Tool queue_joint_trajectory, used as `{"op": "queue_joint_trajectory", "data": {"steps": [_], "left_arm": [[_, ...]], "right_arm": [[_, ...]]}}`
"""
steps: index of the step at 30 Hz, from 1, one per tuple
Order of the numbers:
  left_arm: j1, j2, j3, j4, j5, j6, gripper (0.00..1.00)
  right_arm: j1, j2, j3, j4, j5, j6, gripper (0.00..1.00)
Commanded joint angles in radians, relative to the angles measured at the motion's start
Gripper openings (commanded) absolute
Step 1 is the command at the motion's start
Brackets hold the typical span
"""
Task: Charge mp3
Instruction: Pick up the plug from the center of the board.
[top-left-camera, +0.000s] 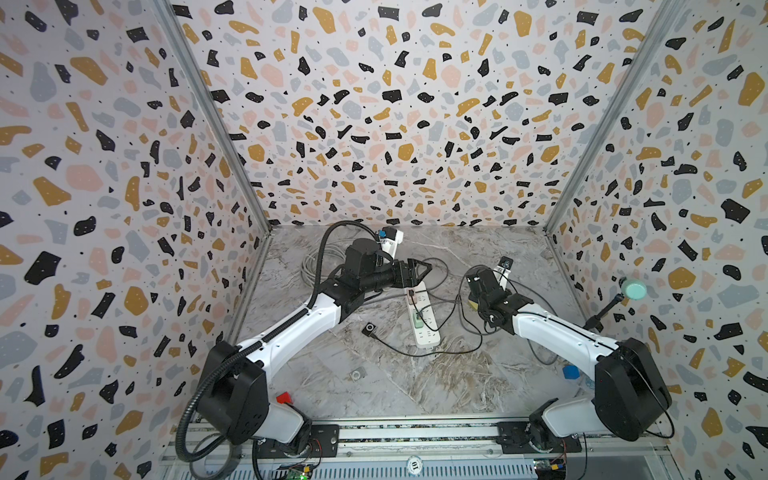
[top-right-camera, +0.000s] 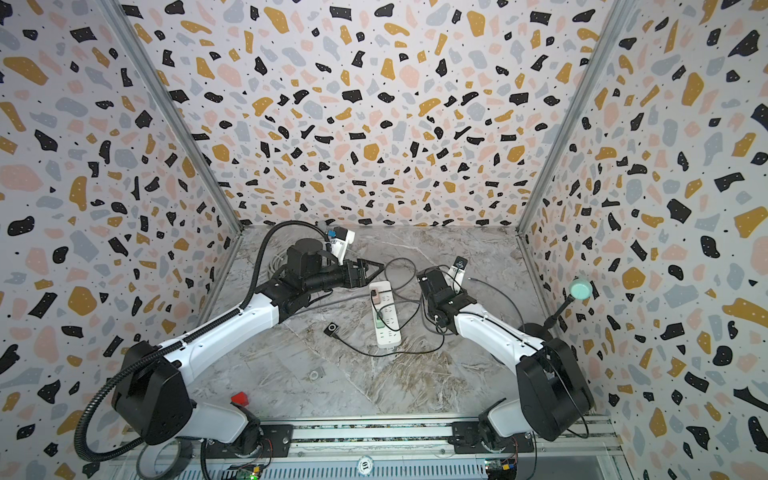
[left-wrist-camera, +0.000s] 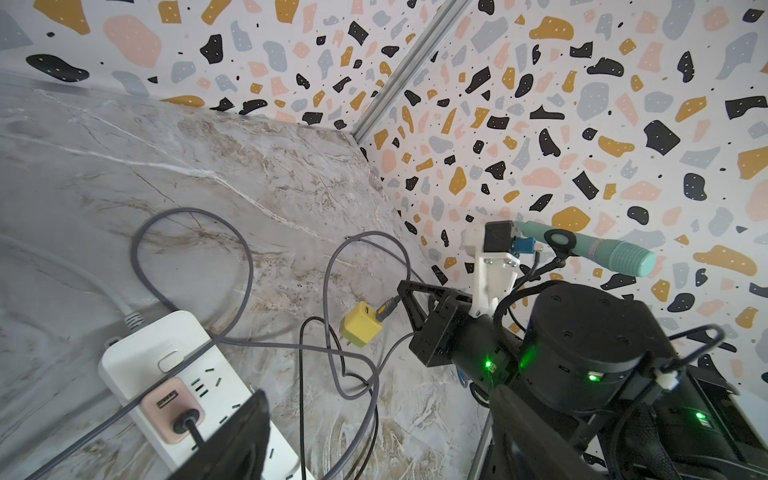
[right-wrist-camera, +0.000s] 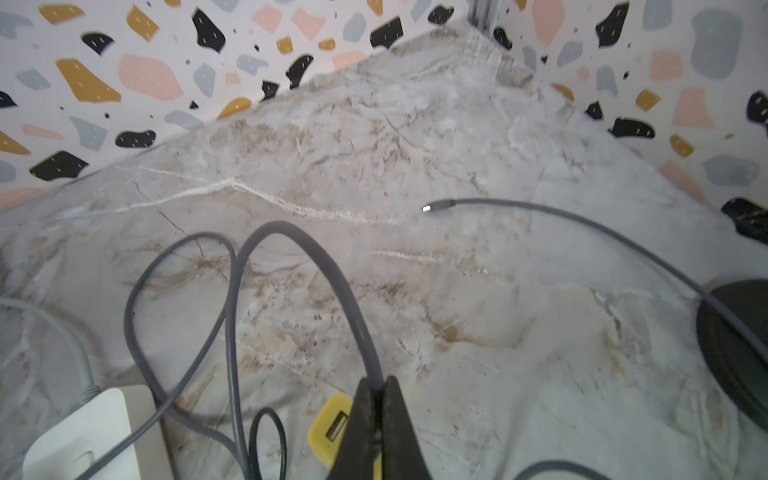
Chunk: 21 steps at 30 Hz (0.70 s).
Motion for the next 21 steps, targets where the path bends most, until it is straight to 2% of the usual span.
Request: {"op": "queue_joint_trajectory", "data": {"steps": [1, 5, 12, 16, 21], "left_arm": [[-0.013, 0.019, 0.05, 0.057, 0.034, -0.012, 0.84], [-0.028, 0.052, 0.086, 0.087, 0.053, -0.002, 0.84], [-0.065, 0.144, 0.202, 0.145, 0.144, 0.097, 0.85], [-0.109, 0.193, 0.254, 0.095, 0.196, 0.2, 0.82], [-0.111, 0.221, 0.269, -0.046, 0.103, 0.273, 0.79]], "right_arm": [[-0.047, -0.094, 0.037, 0.145, -0.017, -0.101, 0.0], [-0.108, -0.126, 0.14, 0.12, -0.248, -0.148, 0.0], [-0.107, -0.176, 0.286, 0.043, -0.608, -0.198, 0.0], [-0.053, -0.169, 0.352, -0.023, -0.65, -0.218, 0.0], [-0.02, -0.176, 0.374, -0.071, -0.651, -0.217, 0.0]]}}
